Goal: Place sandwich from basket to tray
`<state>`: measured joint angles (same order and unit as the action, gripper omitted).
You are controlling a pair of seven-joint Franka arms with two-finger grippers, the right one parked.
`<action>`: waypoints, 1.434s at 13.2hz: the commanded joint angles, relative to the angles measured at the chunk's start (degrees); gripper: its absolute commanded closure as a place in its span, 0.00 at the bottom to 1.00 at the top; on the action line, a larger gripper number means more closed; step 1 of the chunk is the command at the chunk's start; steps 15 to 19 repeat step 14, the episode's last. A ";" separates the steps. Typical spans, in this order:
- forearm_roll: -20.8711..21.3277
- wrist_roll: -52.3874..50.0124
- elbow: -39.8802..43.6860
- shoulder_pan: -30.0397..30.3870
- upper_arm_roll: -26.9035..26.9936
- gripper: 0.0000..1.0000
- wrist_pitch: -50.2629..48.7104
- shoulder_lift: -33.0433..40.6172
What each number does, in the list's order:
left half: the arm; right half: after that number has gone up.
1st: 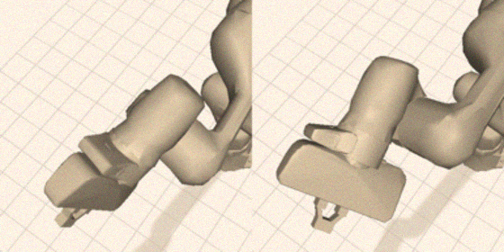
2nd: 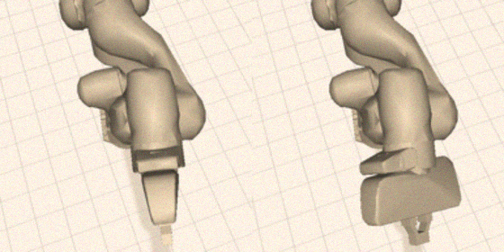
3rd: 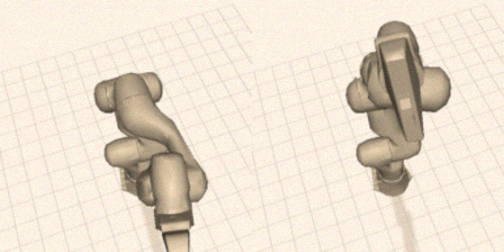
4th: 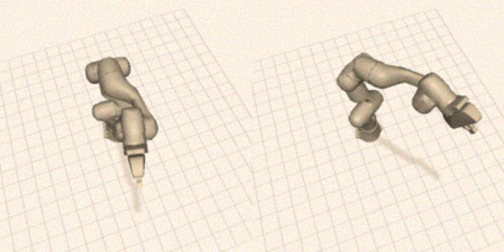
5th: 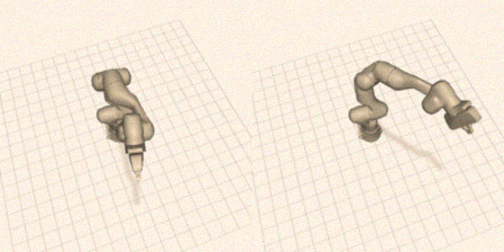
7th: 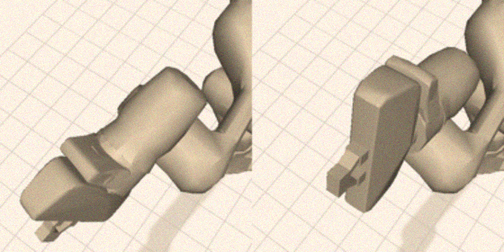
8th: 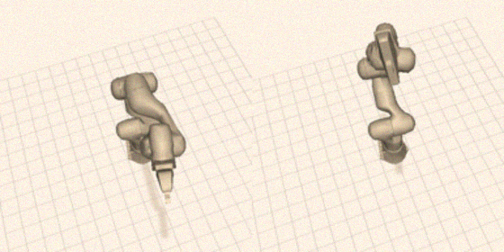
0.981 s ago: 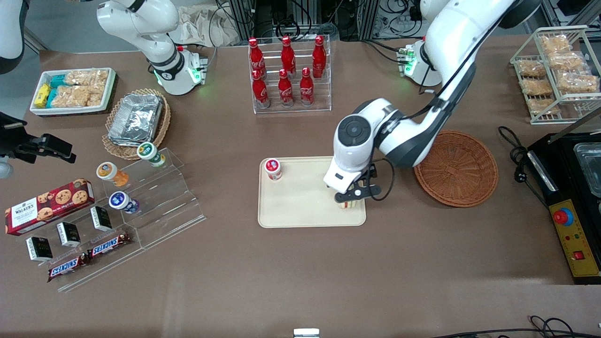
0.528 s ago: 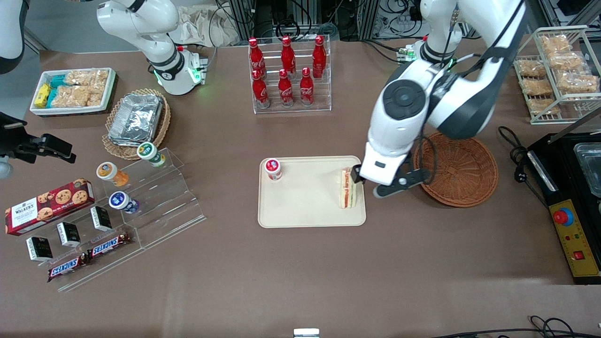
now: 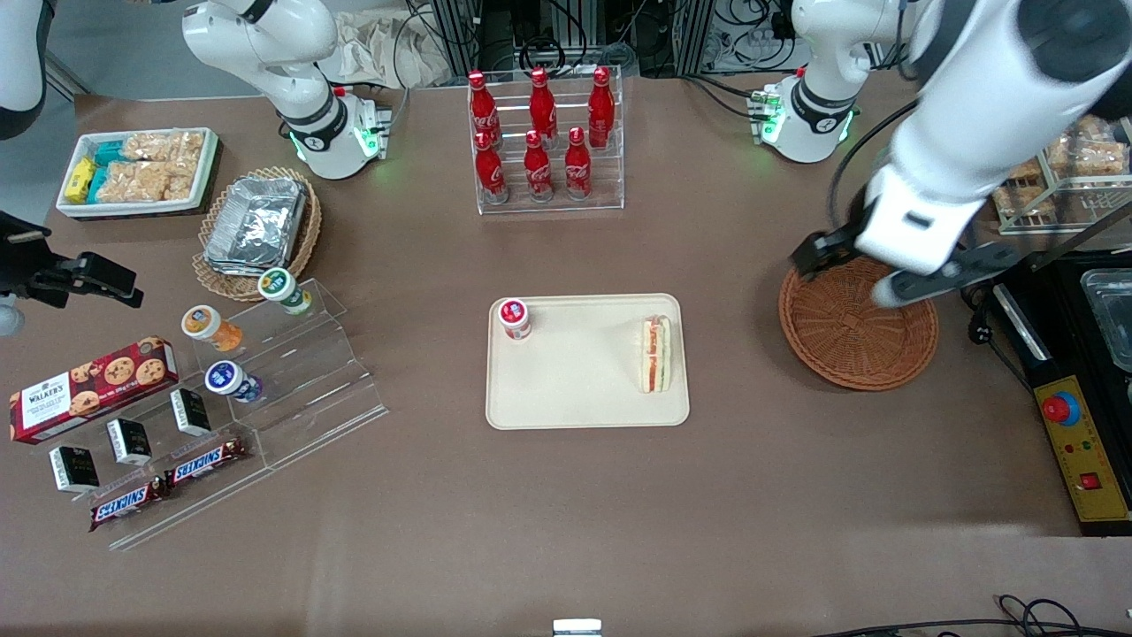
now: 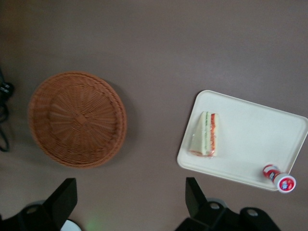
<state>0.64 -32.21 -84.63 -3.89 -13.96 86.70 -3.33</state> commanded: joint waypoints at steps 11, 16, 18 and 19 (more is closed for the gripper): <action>0.07 36.70 -10.58 -0.85 14.67 0.00 0.32 12.48; -0.37 37.31 -8.10 -0.68 15.02 0.00 0.23 11.07; -0.37 37.31 -8.10 -0.68 15.02 0.00 0.23 11.07; -0.37 37.31 -8.10 -0.68 15.02 0.00 0.23 11.07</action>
